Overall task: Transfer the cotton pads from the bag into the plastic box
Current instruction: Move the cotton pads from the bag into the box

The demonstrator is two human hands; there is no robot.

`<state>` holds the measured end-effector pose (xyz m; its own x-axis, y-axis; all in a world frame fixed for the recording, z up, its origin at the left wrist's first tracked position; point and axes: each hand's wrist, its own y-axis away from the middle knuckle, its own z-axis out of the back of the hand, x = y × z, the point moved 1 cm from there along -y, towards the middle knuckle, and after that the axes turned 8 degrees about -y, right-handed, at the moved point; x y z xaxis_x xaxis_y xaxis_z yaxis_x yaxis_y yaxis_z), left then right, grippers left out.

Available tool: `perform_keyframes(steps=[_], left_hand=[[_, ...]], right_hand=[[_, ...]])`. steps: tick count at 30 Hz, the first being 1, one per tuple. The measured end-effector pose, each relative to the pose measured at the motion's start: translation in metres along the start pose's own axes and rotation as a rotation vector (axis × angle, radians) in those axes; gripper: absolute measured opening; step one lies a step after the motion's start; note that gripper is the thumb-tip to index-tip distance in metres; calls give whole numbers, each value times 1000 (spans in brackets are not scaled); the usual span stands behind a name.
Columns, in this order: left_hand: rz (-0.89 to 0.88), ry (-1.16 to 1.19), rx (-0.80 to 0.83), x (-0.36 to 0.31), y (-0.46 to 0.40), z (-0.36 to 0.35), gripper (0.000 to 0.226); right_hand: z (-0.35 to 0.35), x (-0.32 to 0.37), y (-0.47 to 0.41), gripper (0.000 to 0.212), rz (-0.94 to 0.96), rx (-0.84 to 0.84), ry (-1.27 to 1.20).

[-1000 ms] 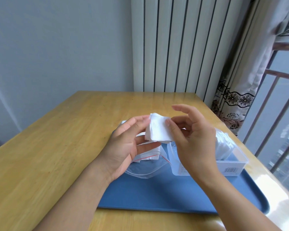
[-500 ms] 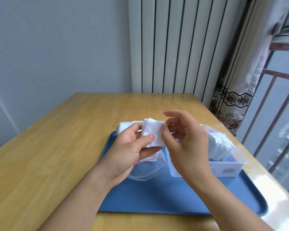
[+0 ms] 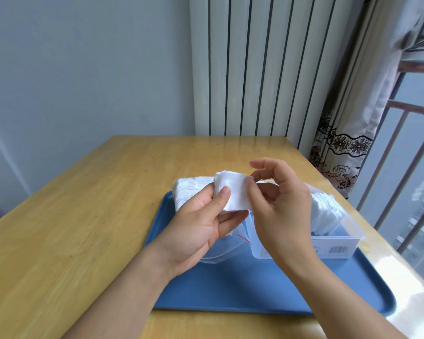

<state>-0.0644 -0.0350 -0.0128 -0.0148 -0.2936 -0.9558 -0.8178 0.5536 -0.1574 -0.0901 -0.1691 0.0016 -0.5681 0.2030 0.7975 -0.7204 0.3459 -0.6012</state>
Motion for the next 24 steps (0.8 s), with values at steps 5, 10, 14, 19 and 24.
perform_keyframes(steps=[5, 10, 14, 19, 24], left_hand=[[-28, -62, 50, 1, 0, 0, 40], [-26, -142, -8, 3, -1, 2, 37], [-13, -238, -87, 2, -1, 1, 35], [-65, -467, -88, 0, 3, 0, 21], [-248, -662, -289, 4, 1, 3, 35]], right_hand=[[0, 0, 1, 26, -27, -23, 2], [0, -3, 0, 25, -36, -9, 49], [4, -3, -4, 30, 22, 89, 182], [20, -3, -20, 15, -263, 502, 122], [43, 4, -32, 13, -447, 589, 36]])
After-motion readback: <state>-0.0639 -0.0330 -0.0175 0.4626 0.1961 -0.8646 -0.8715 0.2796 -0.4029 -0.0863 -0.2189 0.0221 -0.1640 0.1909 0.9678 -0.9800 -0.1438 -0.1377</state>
